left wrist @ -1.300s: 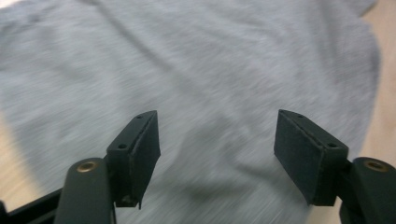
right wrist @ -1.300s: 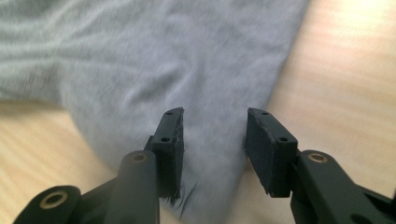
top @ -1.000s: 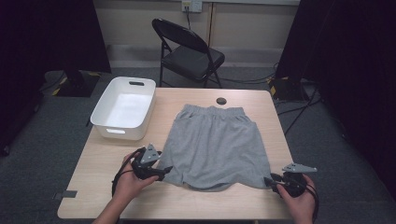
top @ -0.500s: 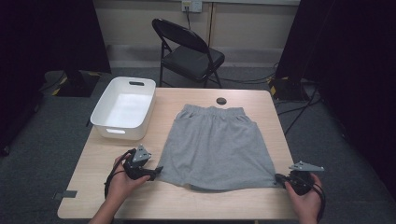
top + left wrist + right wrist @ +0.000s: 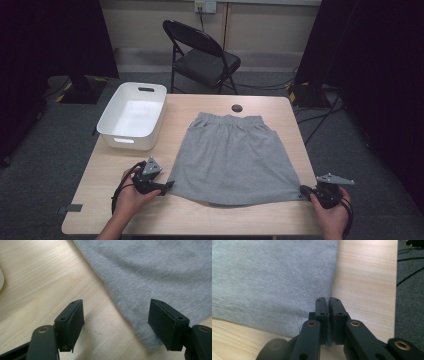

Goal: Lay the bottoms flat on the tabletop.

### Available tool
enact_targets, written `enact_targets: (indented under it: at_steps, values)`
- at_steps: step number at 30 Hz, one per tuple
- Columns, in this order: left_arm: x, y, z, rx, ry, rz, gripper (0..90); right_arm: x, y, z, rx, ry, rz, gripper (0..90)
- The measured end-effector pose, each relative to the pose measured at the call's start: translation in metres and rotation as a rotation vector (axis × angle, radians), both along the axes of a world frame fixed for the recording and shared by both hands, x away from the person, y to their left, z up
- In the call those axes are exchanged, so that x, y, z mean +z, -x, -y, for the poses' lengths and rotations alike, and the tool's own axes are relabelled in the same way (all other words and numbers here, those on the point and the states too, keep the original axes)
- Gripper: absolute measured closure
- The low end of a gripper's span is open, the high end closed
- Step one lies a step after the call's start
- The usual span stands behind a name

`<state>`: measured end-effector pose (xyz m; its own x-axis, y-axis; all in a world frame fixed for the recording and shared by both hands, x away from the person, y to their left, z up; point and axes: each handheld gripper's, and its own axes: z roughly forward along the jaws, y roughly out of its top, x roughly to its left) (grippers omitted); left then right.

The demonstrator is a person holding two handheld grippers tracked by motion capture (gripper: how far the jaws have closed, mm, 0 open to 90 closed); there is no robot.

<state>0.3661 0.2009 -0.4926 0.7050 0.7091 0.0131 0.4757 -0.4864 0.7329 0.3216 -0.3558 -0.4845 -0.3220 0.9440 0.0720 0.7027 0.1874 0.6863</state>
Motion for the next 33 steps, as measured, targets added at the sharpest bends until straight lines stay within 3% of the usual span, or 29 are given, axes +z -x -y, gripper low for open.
enact_targets:
  at_steps: [2,3,5,6,8,10,11,13,16,21,28,30,32,33]
  values:
    - [0.002,0.001,0.0,-0.011,0.033,-0.025,30.5,0.003,0.0,-0.003,0.013,-0.003,0.02,81.7]
    - [0.002,0.001,0.001,-0.016,0.027,-0.025,33.9,0.005,-0.001,-0.006,0.017,-0.011,0.041,75.5]
    - [-0.001,0.002,0.002,-0.032,-0.004,-0.038,35.0,0.007,-0.002,-0.009,0.031,-0.01,0.047,75.9]
    - [-0.002,0.002,0.002,-0.037,0.024,-0.047,37.2,0.008,-0.003,-0.013,0.043,-0.012,0.057,73.4]
    - [-0.001,0.002,0.003,-0.064,0.023,-0.057,45.0,0.009,-0.005,-0.02,0.063,-0.005,0.066,68.6]
    - [0.003,0.004,0.005,-0.109,0.013,-0.093,67.3,0.009,-0.008,-0.027,0.069,0.011,0.074,62.1]
    - [0.005,0.006,0.007,-0.124,-0.001,-0.101,77.2,0.008,-0.01,-0.03,0.08,0.006,0.073,63.7]
    - [0.008,0.009,0.008,-0.129,-0.03,-0.116,86.0,0.006,-0.013,-0.035,0.105,0.01,0.066,61.8]
    - [0.011,0.012,0.005,-0.124,-0.024,-0.161,87.4,0.002,-0.015,-0.041,0.122,0.033,0.048,59.2]
    - [0.013,0.022,-0.003,-0.148,-0.048,-0.173,87.5,-0.001,-0.015,-0.04,0.136,0.065,0.024,55.7]
    - [0.013,0.037,-0.015,-0.156,-0.039,-0.19,87.6,0.001,-0.007,-0.034,0.154,0.059,-0.019,58.3]
    - [0.012,0.041,-0.017,-0.158,-0.035,-0.192,87.4,0.002,-0.005,-0.036,0.159,0.049,-0.019,52.4]
    - [0.012,0.041,-0.021,-0.146,-0.017,-0.18,85.6,0.003,-0.006,-0.037,0.152,0.021,0.011,46.3]
    - [0.013,0.039,-0.022,-0.124,-0.007,-0.158,79.9,0.004,-0.008,-0.038,0.148,0.023,0.02,43.5]
